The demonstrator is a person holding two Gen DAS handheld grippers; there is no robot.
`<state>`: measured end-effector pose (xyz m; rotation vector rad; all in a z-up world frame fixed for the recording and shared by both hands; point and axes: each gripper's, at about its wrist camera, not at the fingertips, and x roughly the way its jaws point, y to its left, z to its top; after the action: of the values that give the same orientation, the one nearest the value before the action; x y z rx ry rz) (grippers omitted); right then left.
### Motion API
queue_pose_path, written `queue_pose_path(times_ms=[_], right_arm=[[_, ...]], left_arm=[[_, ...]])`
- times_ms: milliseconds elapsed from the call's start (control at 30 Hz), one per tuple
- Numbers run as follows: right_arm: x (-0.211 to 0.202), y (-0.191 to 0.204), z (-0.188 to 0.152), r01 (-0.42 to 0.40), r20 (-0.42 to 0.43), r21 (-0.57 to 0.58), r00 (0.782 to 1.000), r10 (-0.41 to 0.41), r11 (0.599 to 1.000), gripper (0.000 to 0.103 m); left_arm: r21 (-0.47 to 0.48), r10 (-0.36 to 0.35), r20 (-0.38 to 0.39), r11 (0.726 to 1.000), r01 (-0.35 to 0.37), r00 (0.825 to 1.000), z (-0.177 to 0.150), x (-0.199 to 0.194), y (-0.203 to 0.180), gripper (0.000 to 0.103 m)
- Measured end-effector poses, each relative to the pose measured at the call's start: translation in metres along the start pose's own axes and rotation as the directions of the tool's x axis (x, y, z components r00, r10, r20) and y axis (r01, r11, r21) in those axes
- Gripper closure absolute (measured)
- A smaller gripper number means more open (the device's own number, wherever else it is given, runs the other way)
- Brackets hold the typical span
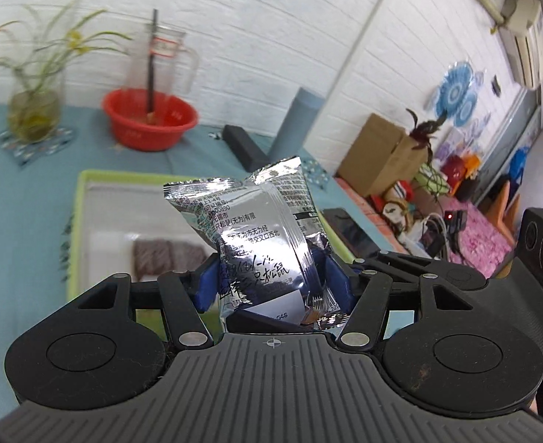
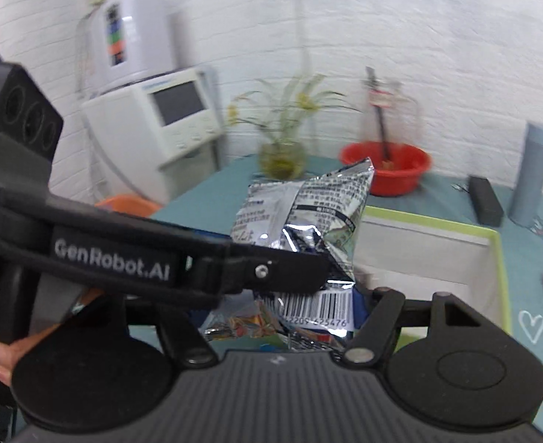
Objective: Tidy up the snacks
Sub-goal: 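Lower the silver foil bag into the green box and open, then grasp the yellow snack bag with the left gripper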
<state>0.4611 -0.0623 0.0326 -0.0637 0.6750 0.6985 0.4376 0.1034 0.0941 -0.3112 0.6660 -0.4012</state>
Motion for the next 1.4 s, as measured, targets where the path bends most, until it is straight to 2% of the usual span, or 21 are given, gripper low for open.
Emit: queue_pose_path(times_ms=[133,200,267,333,367,433,567,667,800,900,1033,1067,1133,1200,1300,1400], right_arm=[[0.029,-0.040,0.004,0.049,-0.059,0.023,0.997,-0.047,0.999,0.028],[0.039,-0.055,0.001,0.051,-0.072,0.042,0.996,-0.048,0.998,0.021],[0.045,-0.062,-0.001,0.082,-0.069,0.019,0.994,-0.080,0.996,0.012],[0.040,-0.066,-0.004,0.101,-0.051,-0.011,0.994,-0.101,0.995,0.010],[0.034,-0.069,-0.005,0.096,-0.040,-0.014,0.994,-0.097,0.995,0.010],[0.019,-0.073,-0.007,0.088,-0.019,-0.001,0.996,-0.088,0.996,0.010],[-0.027,-0.084,-0.024,0.110,0.026,0.052,0.993,-0.111,0.993,0.010],[-0.065,-0.087,-0.052,0.120,0.047,0.097,0.991,-0.125,0.988,0.010],[-0.119,-0.083,-0.103,0.165,0.079,0.144,0.981,-0.178,0.976,0.010],[-0.151,-0.075,-0.144,0.186,0.102,0.212,0.972,-0.212,0.959,0.009],[-0.177,-0.058,-0.181,0.105,0.168,0.302,0.973,-0.161,0.948,0.009],[-0.177,-0.051,-0.184,0.076,0.186,0.300,0.973,-0.136,0.951,0.009],[-0.177,-0.036,-0.189,0.039,0.212,0.252,0.973,-0.094,0.967,0.010],[-0.175,-0.023,-0.190,0.057,0.212,0.190,0.972,-0.098,0.980,0.010],[-0.174,-0.009,-0.197,0.112,0.195,0.079,0.973,-0.125,0.991,0.010],[-0.168,-0.006,-0.202,0.116,0.178,0.012,0.977,-0.116,0.993,0.012]], left_arm=[[0.023,0.040,-0.049,0.999,-0.039,0.998,0.014,0.059,-0.001,0.057],[0.026,0.077,-0.066,0.997,-0.076,0.995,0.016,0.079,0.005,0.052],[0.062,0.139,-0.051,0.989,-0.136,0.989,0.016,0.090,0.010,0.045],[0.083,0.187,-0.038,0.980,-0.183,0.982,0.014,0.088,0.015,0.039],[0.085,0.185,-0.028,0.980,-0.182,0.982,0.013,0.082,0.017,0.037],[0.082,0.180,-0.009,0.980,-0.179,0.984,0.009,0.069,0.016,0.032],[0.088,0.159,0.012,0.983,-0.159,0.987,-0.009,0.039,0.000,0.028],[0.106,0.110,0.007,0.988,-0.110,0.994,-0.034,0.017,-0.022,0.025],[0.114,0.041,-0.041,0.993,-0.036,0.998,-0.074,-0.001,-0.050,0.024],[0.139,0.066,-0.033,0.988,-0.061,0.997,-0.107,-0.015,-0.070,0.024],[0.135,0.120,0.037,0.983,-0.124,0.992,-0.142,-0.038,-0.091,0.024],[0.115,0.118,0.048,0.986,-0.123,0.992,-0.147,-0.043,-0.094,0.024],[0.049,0.075,0.044,0.996,-0.077,0.996,-0.156,-0.053,-0.097,0.027],[0.007,0.000,0.010,1.000,0.000,1.000,-0.163,-0.060,-0.102,0.031],[-0.043,-0.048,-0.063,0.998,0.046,0.997,-0.178,-0.062,-0.110,0.033],[-0.088,-0.079,-0.103,0.994,0.070,0.992,-0.186,-0.054,-0.111,0.036]])
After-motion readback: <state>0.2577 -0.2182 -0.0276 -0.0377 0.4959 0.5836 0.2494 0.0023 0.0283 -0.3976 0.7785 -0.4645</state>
